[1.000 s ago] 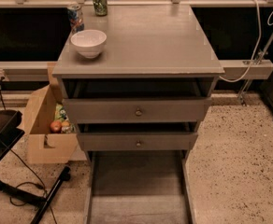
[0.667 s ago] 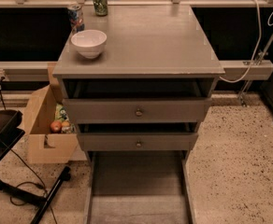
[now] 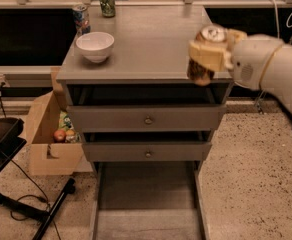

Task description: Place orange can into bottom drawer

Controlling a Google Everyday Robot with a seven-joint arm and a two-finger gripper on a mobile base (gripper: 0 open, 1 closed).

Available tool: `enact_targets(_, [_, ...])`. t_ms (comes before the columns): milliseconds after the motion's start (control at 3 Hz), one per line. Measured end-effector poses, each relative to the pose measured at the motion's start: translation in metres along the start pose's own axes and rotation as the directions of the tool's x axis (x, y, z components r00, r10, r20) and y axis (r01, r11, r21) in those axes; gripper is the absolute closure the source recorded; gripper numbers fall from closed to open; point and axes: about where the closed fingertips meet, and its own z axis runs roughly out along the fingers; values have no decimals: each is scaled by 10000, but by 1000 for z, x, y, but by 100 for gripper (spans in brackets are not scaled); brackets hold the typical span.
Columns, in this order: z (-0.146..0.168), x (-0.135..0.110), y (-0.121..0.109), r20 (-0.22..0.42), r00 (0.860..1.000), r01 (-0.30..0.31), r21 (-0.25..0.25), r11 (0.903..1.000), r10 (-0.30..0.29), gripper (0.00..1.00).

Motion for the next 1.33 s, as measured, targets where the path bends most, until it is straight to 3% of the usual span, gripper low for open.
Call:
enact_targets(333, [-17,125,1,-1283,9904,-466,421,9980,517,100])
enact_targets(667, [-12,234,2,-2048,9751,-773,462,9959,851,100])
enact_targets(1000, [-12,234,2,-2048,9751,-773,461,9959,852,100])
enact_targets(1333, [9,258,15,-2277,9696,-886,120,9960,890,100])
